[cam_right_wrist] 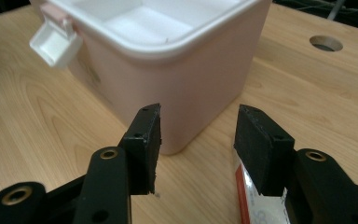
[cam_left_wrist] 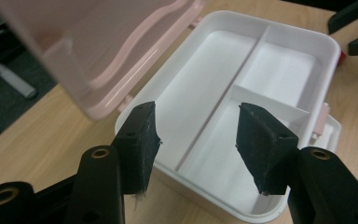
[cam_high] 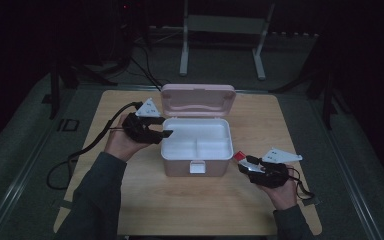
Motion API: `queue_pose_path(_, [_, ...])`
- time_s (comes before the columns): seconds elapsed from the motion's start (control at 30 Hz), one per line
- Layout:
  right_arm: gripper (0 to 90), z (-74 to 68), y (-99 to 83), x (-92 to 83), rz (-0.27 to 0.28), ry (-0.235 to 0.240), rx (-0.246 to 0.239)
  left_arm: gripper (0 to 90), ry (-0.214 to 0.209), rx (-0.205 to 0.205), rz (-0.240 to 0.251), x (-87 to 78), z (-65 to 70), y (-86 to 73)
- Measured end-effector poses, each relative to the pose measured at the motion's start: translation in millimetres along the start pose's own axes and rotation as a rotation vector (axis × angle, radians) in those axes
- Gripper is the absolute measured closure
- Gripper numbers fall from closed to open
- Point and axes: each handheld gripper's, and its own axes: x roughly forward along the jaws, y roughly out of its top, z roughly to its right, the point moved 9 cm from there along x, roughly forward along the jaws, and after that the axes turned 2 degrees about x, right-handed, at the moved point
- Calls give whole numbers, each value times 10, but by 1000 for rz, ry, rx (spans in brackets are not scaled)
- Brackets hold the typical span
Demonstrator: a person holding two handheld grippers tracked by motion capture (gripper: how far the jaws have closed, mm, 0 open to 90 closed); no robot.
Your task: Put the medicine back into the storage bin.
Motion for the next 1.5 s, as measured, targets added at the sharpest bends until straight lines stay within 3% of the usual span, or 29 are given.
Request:
queue_pose_path(0.07, [502, -6, -23, 6, -6, 1, -2, 486, -31, 39, -19, 1, 16, 49])
queue_pose_path(0.1, [502, -6, -23, 6, -6, 1, -2, 489, -31, 39, -19, 1, 16, 49])
queue_pose_path(0.3, [502, -31, -74, 40, -26, 8, -15, 503, -88, 165, -97, 43, 51, 165])
queue_pose_path(0.4, [502, -39, -92, 60, -33, 11, -20, 507, -113, 210, -125, 66, 74, 226])
queue_pose_path(0.5, [503, -50, -103, 69, -37, 13, -25, 516, -133, 229, -137, 81, 92, 258])
queue_pose_path(0.53, [503, -54, -107, 70, -38, 14, -26, 516, -145, 256, -172, 101, 102, 293])
queue_pose_path(0.8, [514, -70, -174, 71, -55, 18, -42, 587, -181, 308, -273, 216, 115, 368])
queue_pose_path(1.0, [516, -88, -197, 92, -64, 21, -51, 619, -225, 328, -319, 355, 94, 407])
queue_pose_path(1.13, [516, -92, -205, 94, -67, 21, -57, 640, -229, 376, -399, 441, 79, 383])
queue_pose_path(1.23, [518, -95, -208, 94, -69, 22, -59, 649, -250, 382, -423, 483, 98, 403])
queue_pose_path(1.5, [519, -103, -217, 100, -73, 24, -59, 666, -251, 413, -489, 651, 90, 385])
